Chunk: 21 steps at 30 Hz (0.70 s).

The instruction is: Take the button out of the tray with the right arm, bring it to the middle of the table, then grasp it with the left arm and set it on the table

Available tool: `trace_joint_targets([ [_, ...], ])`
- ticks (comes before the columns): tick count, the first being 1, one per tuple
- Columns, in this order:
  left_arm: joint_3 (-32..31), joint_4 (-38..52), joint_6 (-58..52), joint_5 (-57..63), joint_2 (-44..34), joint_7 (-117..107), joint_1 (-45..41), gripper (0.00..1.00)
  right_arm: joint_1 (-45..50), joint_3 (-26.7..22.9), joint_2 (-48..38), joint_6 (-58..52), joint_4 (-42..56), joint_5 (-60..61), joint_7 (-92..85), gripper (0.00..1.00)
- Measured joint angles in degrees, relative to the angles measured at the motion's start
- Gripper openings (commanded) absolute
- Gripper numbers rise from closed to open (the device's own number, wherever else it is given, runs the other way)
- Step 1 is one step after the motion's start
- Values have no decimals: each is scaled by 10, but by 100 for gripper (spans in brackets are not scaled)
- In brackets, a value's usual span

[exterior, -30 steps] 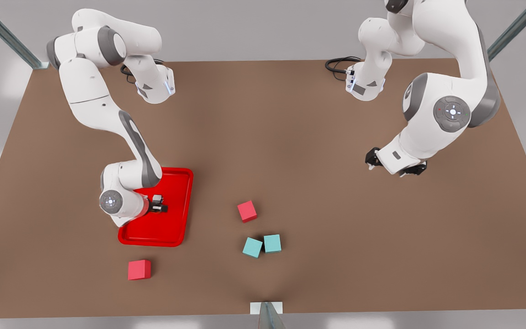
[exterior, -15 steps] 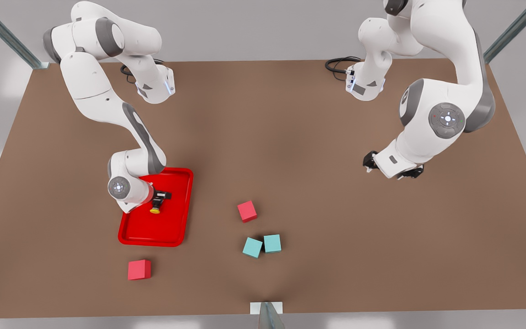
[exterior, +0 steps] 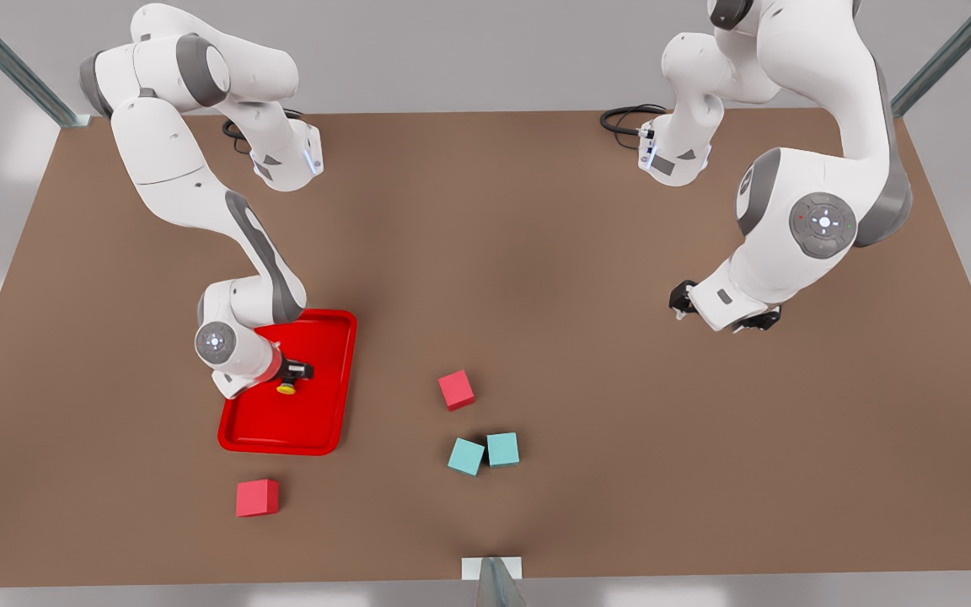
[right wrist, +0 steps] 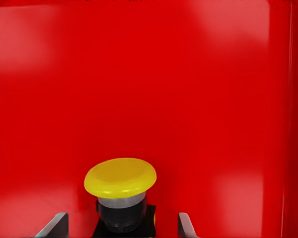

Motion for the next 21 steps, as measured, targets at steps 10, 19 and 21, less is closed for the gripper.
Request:
trace_joint_targets([
  [10, 0, 0, 0, 0, 1, 0, -1, 100, 5, 0, -3, 10, 16, 9, -18, 41],
  [19, 0, 0, 0, 0, 1, -1, -6, 100, 23, 93, -6, -160, 226, 9, -17, 41],
  [21, 0, 1, 0, 0, 0, -1, -6, 100, 40, 126, -5, -188, 246, 9, -1, 41],
])
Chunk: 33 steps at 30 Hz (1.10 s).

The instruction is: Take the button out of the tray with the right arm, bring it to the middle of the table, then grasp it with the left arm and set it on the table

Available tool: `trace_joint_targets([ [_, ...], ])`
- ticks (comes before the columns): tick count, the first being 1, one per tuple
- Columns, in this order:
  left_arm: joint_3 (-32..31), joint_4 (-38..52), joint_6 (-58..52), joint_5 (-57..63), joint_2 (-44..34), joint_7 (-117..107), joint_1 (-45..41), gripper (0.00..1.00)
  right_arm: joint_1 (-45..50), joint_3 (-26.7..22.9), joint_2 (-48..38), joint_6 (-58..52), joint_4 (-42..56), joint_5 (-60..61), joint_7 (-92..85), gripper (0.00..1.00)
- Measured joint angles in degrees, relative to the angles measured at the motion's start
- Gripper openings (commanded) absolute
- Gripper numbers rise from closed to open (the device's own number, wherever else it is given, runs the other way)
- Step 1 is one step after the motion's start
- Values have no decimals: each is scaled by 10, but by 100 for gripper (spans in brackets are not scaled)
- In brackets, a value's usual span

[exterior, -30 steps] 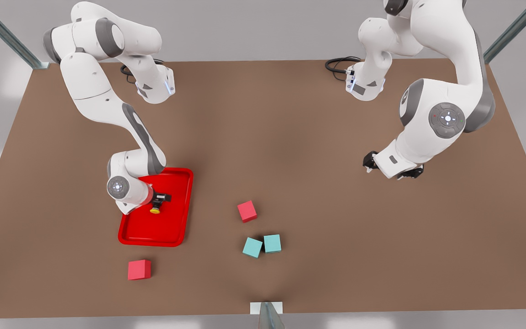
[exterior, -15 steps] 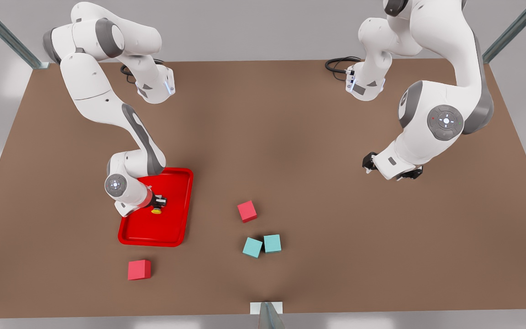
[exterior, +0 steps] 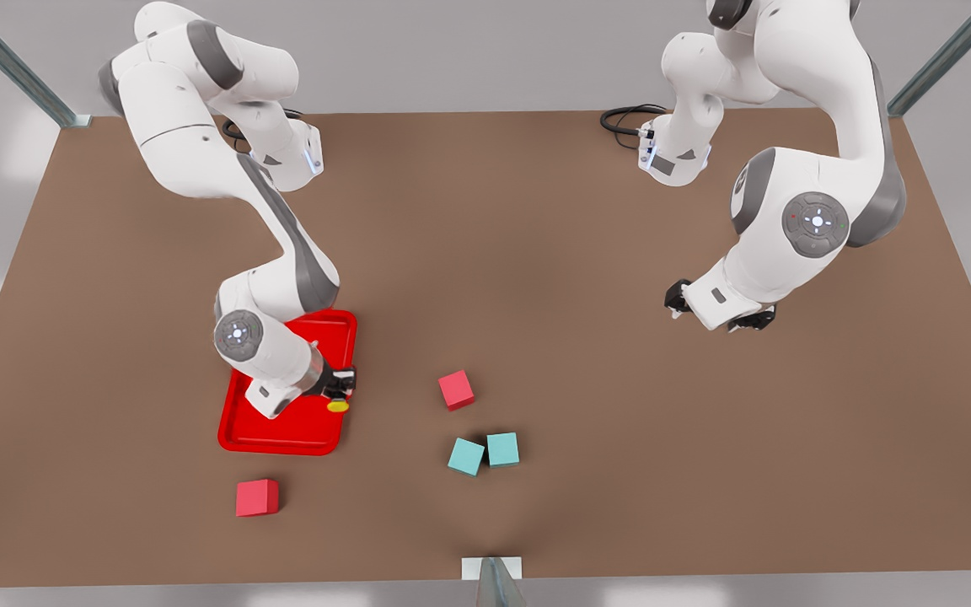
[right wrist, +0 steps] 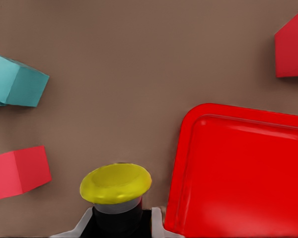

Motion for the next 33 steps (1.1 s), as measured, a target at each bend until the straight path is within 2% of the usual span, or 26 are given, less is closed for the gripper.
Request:
trace_joint_targets([
  [5, 0, 0, 0, 0, 0, -1, 0, 100, 156, 8, 54, -51, 137, -1, 81, 42],
  [9, 0, 0, 0, 0, 1, -1, 0, 100, 239, -16, 125, -58, 225, 10, 162, 42],
  [11, 0, 0, 0, 0, 4, -1, 0, 100, 293, -50, 183, -66, 301, 21, 203, 42],
  [14, 0, 0, 2, 0, 6, -1, 0, 100, 339, -62, 260, -78, 384, 30, 264, 42],
  [22, 0, 0, 7, 0, 16, -1, 0, 100, 386, -82, 327, -75, 424, 36, 393, 45],
  [23, 0, 0, 8, 0, 17, -1, 0, 100, 389, -84, 328, -73, 424, 36, 405, 55],
  [24, 0, 0, 9, 0, 17, -1, 0, 100, 391, -85, 329, -72, 424, 35, 417, 72],
  [26, 0, 0, 10, 0, 17, -1, 0, 100, 393, -87, 331, -69, 425, 34, 439, 75],
  [27, 0, 0, 10, 0, 18, -1, 0, 100, 393, -88, 332, -68, 425, 34, 449, 100],
  [30, 0, 0, 11, 0, 19, -1, 1, 100, 384, -91, 313, -66, 424, 33, 473, 100],
  [33, 0, 0, 12, 0, 19, -1, 1, 100, 282, -93, 215, -87, 409, 34, 469, 100],
])
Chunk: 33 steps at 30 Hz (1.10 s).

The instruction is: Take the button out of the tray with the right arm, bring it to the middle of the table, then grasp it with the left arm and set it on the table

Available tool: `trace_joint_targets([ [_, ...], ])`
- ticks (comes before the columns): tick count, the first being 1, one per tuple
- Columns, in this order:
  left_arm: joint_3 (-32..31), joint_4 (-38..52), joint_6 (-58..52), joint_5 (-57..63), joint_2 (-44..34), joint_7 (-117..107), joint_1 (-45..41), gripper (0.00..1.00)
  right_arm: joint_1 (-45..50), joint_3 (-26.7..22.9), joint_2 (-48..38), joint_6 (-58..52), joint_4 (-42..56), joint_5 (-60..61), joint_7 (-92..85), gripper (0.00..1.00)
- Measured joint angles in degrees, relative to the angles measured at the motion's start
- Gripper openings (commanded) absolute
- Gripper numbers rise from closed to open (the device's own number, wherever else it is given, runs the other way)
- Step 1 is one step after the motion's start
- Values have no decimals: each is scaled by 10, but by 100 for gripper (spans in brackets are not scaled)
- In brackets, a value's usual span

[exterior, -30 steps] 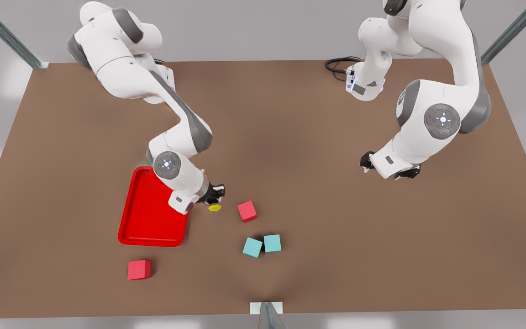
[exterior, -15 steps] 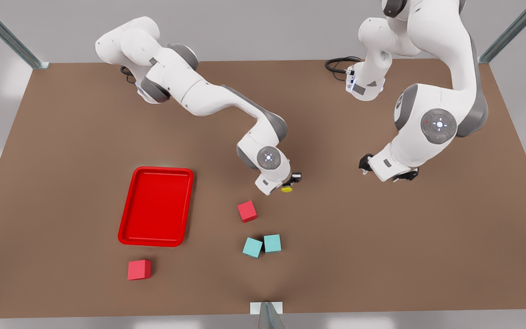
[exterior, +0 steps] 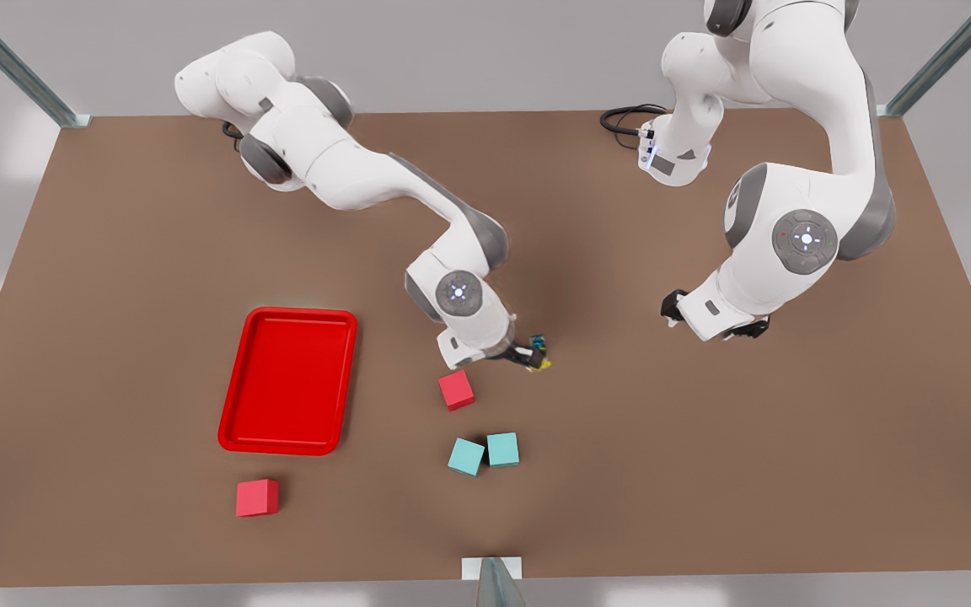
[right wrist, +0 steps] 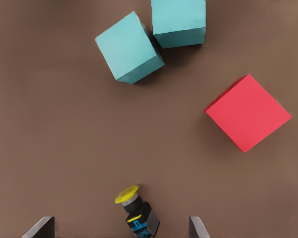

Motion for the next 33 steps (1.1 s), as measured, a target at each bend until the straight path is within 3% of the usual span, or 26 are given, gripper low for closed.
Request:
trace_joint_targets([
  [2, 0, 0, 0, 0, 0, 0, 0, 100, -102, 6, -80, -61, -18, 0, -28, 100],
  [5, 1, 0, 0, 0, 17, -27, -47, 100, -257, 3, -335, -108, -323, 1, -99, 100],
  [7, 0, 3, 5, -8, 65, -86, -151, 100, -304, 3, -397, -128, -387, 0, -147, 100],
  [11, -1, -25, 66, -50, 153, -230, -234, 100, -315, 5, -415, -187, -342, -34, -229, 100],
  [15, -1, -142, 201, -78, 160, -358, -245, 100, -328, 5, -417, -229, -323, -54, -295, 100],
  [18, 0, -177, 278, -74, 159, -427, -244, 100, -339, 6, -416, -249, -309, -60, -336, 100],
  [33, 4, -200, 407, -26, 207, -502, -240, 100, -335, 7, -415, -277, -305, -64, -463, 100],
])
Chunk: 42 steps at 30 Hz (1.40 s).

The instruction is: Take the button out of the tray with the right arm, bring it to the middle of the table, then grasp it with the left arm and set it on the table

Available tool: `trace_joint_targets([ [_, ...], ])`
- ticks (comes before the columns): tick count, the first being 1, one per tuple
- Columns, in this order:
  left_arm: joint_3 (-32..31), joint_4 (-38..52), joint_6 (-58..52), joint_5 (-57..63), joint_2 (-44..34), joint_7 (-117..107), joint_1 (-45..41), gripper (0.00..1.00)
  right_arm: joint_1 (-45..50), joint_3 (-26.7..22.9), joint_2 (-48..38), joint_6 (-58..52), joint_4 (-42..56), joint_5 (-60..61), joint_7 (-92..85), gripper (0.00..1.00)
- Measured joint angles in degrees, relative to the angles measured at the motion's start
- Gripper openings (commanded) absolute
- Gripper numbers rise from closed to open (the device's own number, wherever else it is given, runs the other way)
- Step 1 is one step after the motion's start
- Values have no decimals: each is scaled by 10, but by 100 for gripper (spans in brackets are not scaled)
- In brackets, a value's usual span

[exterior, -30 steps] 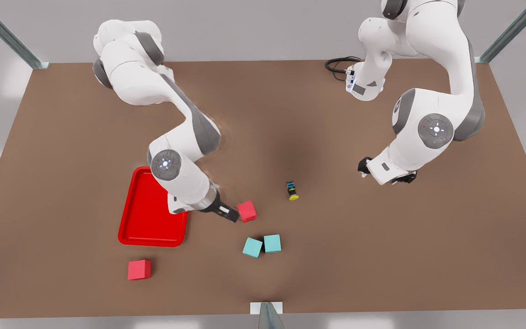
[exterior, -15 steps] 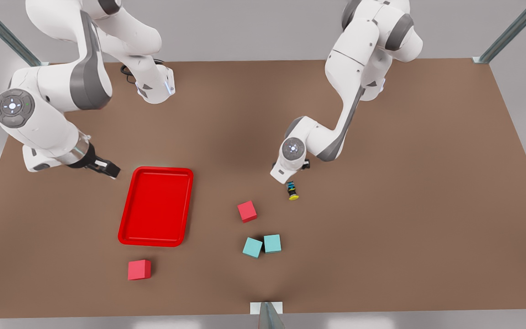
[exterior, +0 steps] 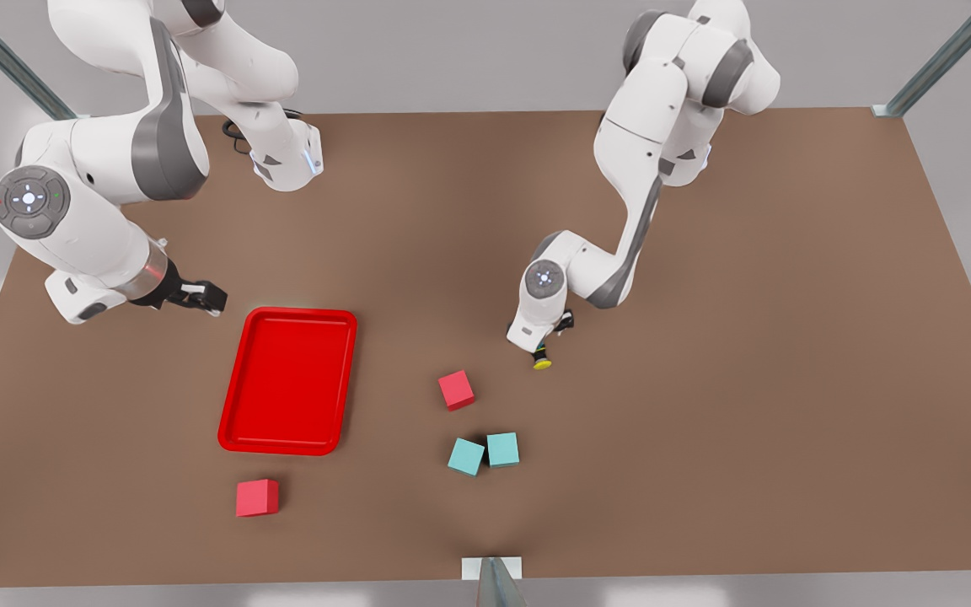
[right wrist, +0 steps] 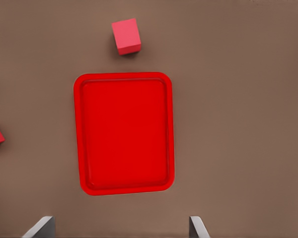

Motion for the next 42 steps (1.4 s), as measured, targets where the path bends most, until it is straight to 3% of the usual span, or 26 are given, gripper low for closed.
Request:
trace_joint_targets([
  [15, -3, 18, 23, -2, 27, 1, 16, 100, -30, -5, 1, -17, 7, 5, -53, 100],
  [18, -3, 18, 24, -2, 27, 1, 14, 73, -34, -4, 1, -19, 7, 7, -59, 100],
  [24, -3, 18, 24, -2, 27, 1, 14, 49, -28, -1, 1, -19, 7, 14, -69, 100],
  [26, -4, 18, 24, -2, 28, 1, 14, 45, -28, -1, 1, -19, 8, 14, -71, 100],
  [36, -3, 54, 3, 1, 25, 5, 13, 45, -30, -1, 1, -18, 8, 15, -82, 100],
  [42, 15, 181, -177, 96, 24, -4, 9, 45, -35, -2, 2, -17, 13, 14, -86, 100],
])
